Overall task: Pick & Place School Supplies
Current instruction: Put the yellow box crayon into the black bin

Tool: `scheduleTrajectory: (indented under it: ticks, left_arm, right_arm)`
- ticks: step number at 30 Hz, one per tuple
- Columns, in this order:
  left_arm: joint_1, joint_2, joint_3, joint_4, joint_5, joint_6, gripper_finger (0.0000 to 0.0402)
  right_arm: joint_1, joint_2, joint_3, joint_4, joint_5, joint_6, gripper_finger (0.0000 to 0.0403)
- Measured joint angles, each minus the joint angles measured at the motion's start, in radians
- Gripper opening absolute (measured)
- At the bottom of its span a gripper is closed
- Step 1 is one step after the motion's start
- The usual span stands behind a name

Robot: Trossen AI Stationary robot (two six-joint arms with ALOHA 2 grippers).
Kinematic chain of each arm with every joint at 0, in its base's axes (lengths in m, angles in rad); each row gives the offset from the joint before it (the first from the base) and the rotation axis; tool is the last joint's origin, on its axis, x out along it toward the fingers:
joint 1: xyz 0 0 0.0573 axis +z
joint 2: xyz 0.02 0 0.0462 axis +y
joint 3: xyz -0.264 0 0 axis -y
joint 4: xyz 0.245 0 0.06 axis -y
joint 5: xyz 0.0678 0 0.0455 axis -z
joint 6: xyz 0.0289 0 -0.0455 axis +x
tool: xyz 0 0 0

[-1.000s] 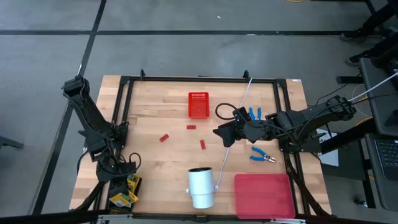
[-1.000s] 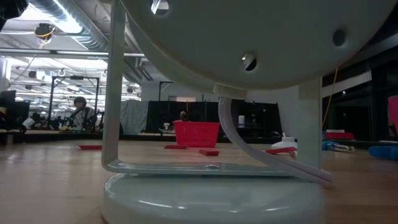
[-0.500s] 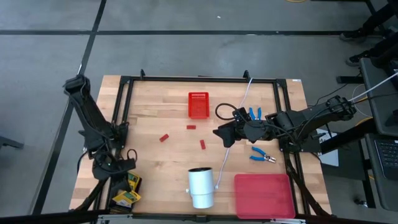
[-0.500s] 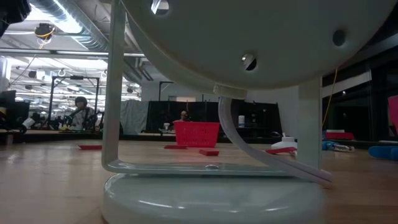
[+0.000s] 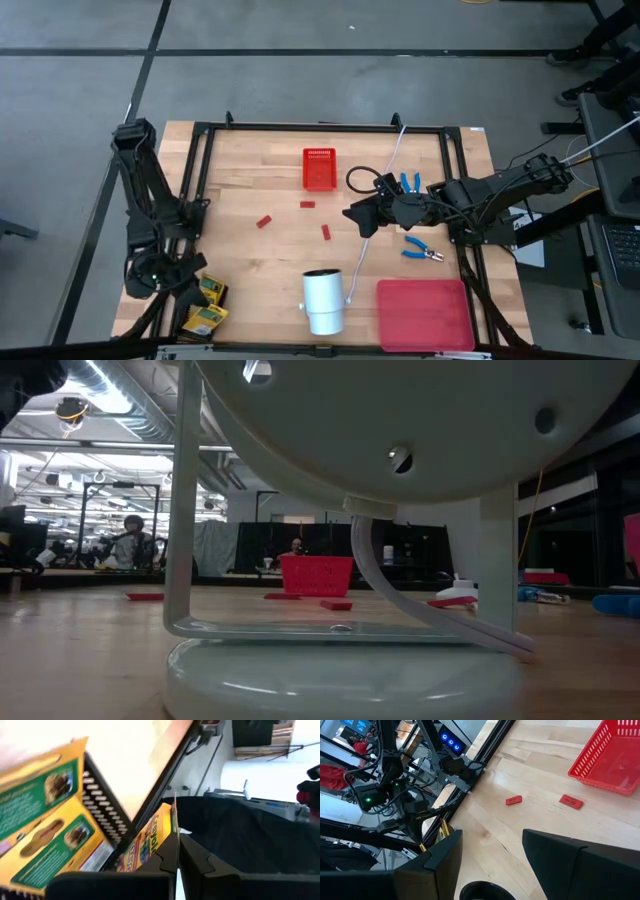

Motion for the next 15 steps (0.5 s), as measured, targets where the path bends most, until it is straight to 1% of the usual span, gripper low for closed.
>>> scheduleTrajectory:
  ticks: [3,6,9,12,15]
  left_arm:
    - [-0.025,0.023,0.0,0.0,0.003,-0.028,0.0002]
    - [-0.04,0.049,0.0,0.006,-0.016,-0.045,0.0002]
    - [-0.043,0.069,0.0,0.023,-0.011,-0.032,0.0006]
    - [-0.044,0.075,0.0,0.037,0.004,-0.004,0.0027]
    - [-0.044,0.072,0.0,0.033,0.004,0.003,0.0063]
  right_arm:
    - [0.0,0.0,0.0,0.0,-0.012,0.0,0.0212]
    - [0.0,0.0,0.0,0.0,-0.014,0.002,0.0212]
    - [0.0,0.0,0.0,0.0,-0.014,0.004,0.0212]
    - [0.0,0.0,0.0,0.0,-0.014,0.006,0.0212]
    - [-0.002,0.0,0.0,0.0,-0.015,0.006,0.0212]
